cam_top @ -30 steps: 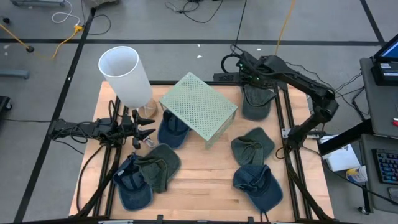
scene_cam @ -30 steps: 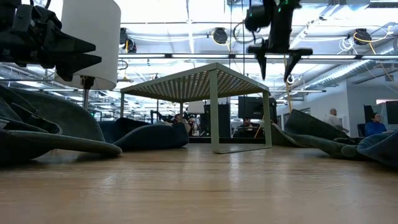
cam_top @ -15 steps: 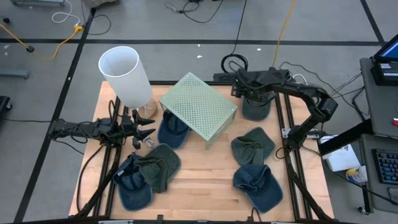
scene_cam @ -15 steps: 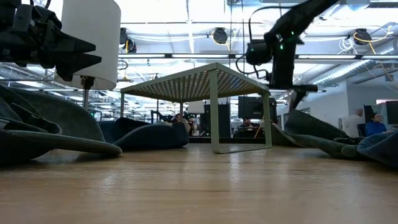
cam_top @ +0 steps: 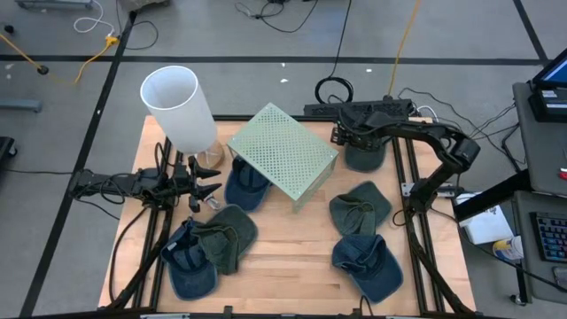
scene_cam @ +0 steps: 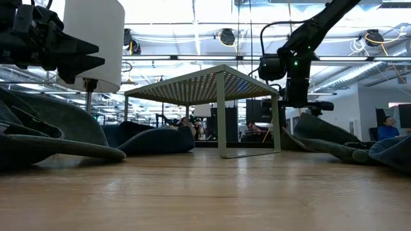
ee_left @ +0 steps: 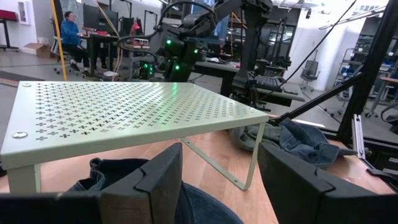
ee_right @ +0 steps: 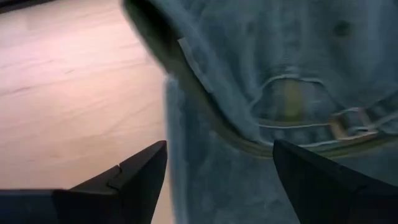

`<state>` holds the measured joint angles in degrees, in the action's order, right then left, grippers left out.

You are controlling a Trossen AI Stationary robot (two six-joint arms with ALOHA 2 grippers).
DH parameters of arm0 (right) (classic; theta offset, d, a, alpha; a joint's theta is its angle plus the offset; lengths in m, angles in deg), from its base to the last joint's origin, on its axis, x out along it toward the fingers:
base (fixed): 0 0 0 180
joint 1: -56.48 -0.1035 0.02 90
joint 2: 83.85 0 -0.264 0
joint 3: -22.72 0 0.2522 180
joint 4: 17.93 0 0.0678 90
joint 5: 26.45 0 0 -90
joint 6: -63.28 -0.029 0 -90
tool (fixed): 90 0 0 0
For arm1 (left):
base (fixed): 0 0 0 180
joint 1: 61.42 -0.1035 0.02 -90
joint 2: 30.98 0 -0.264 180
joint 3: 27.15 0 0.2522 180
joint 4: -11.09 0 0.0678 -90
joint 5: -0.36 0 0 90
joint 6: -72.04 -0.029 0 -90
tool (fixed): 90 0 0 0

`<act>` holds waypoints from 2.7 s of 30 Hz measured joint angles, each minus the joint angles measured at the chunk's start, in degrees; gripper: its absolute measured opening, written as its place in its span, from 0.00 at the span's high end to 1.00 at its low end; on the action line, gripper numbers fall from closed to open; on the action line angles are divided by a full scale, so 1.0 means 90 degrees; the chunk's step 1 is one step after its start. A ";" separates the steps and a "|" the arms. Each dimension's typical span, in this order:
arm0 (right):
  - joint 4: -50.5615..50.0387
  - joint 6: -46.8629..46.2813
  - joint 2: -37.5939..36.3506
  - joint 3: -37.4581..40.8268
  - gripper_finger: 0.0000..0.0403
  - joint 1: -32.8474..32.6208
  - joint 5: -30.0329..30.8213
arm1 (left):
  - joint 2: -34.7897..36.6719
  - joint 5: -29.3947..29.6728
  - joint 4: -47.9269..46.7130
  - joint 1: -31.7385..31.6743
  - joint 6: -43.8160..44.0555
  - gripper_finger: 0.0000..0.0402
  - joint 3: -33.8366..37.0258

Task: Pick & Place hat
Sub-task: Put the top black cap on the shelf

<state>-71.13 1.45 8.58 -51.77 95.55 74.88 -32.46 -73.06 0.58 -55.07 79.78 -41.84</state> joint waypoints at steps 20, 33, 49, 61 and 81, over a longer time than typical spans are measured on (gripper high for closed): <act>-0.0730 0.0305 -0.0294 -0.0002 0.97 0.0026 -0.0106 | 0.0002 0.0000 0.0000 0.0000 0.0000 0.47 0.0000; -0.0363 0.2007 -0.2513 0.0000 0.99 -0.0015 0.0080 | 0.0002 0.0000 0.0001 -0.0001 -0.0002 0.47 0.0000; 0.3190 0.4278 -0.4796 0.0000 0.99 -0.0019 -0.2944 | 0.0002 0.0000 0.0000 0.0000 -0.0002 0.47 0.0000; 0.5044 0.4349 -0.4786 0.0000 0.99 -0.0433 -0.4467 | 0.0002 0.0001 0.0001 0.0000 -0.0001 0.47 0.0000; 0.6226 0.4297 -0.4218 0.0000 0.99 -0.1314 -0.4242 | -0.0002 -0.0458 0.0835 0.0009 0.0700 0.47 -0.0006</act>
<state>-15.09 40.12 -29.39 -51.77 83.72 36.70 -32.48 -77.18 8.09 -54.99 86.08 -41.89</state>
